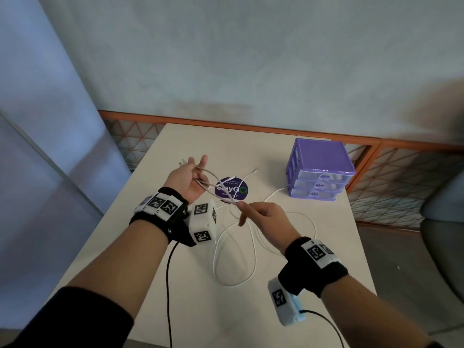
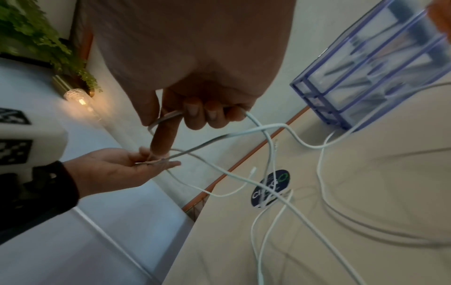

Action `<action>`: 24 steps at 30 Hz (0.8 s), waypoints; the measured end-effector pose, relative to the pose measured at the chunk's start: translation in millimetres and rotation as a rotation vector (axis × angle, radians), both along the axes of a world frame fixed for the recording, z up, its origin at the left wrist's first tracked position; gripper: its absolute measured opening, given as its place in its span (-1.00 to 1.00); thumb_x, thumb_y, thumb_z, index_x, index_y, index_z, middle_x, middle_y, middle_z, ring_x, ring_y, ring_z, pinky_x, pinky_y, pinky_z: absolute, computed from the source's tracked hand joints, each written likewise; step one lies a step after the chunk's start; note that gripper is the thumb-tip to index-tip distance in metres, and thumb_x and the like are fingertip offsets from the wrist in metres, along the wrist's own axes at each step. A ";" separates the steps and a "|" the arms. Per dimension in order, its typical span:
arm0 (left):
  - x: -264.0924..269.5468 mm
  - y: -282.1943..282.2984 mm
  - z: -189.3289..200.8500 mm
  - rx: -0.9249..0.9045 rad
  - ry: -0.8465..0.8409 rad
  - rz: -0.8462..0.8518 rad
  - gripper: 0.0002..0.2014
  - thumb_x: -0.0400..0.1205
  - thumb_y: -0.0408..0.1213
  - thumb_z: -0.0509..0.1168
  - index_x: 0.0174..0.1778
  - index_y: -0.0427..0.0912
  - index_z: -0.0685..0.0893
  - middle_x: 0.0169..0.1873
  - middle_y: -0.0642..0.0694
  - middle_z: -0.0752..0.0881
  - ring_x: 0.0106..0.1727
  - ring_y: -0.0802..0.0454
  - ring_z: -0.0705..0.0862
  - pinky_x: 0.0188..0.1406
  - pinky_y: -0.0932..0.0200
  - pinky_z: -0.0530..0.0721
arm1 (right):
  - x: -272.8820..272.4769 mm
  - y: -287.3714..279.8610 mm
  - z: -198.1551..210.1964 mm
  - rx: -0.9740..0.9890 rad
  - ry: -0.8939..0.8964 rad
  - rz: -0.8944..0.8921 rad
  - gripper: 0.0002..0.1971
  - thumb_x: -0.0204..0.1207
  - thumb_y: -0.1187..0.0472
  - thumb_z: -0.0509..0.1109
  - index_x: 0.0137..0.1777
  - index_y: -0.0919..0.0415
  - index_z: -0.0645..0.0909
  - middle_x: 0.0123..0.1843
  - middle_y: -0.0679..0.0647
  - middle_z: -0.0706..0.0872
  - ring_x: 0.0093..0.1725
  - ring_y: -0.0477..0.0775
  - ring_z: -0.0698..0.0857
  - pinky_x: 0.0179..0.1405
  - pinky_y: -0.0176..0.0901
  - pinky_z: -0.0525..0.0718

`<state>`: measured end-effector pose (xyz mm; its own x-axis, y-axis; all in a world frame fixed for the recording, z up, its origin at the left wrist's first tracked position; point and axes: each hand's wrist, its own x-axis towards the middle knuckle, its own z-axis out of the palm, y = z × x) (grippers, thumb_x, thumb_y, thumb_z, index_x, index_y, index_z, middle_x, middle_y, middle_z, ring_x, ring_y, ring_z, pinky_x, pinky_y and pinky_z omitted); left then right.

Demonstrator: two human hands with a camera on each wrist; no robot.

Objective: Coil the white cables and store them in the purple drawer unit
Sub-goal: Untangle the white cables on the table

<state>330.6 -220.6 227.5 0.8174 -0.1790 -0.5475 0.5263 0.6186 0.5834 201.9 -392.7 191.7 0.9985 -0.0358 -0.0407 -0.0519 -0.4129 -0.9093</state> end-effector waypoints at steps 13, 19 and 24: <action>-35.3 2.4 12.2 0.263 -0.339 -0.230 -0.77 0.76 -0.10 0.06 0.13 -0.10 0.55 0.02 -0.07 0.83 -0.64 0.17 0.35 -0.57 0.35 0.49 | 14.2 -42.4 -22.0 -0.705 0.150 -0.304 -0.71 0.63 0.03 0.21 0.21 0.01 0.70 0.26 0.10 0.64 0.34 0.22 0.49 0.31 0.01 0.38; -55.0 -13.4 7.2 0.312 -0.431 -0.310 -0.81 0.76 -0.12 0.07 0.05 -0.10 0.54 0.25 0.02 0.75 -0.46 0.17 0.56 -0.44 0.36 0.49 | 32.0 28.7 28.1 -0.096 -0.088 -0.005 -0.76 0.64 0.07 0.26 0.08 0.13 0.72 0.00 0.02 0.81 0.05 0.04 0.74 0.12 -0.10 0.61; -52.3 -12.6 7.9 0.299 -0.426 -0.315 -0.69 0.76 -0.07 0.04 0.28 -0.09 0.57 0.23 0.09 0.76 -0.57 0.17 0.36 -0.40 0.32 0.48 | 33.4 30.0 23.5 -0.079 -0.212 -0.061 -0.85 0.67 0.22 0.24 -0.14 0.13 0.55 -0.30 -0.07 0.64 -0.28 -0.18 0.60 -0.27 -0.38 0.52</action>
<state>278.3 -233.2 235.3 0.9083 -0.3368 -0.2480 0.3395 0.2474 0.9075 235.4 -362.7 215.2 0.9804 -0.0908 0.1746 0.1095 -0.4855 -0.8673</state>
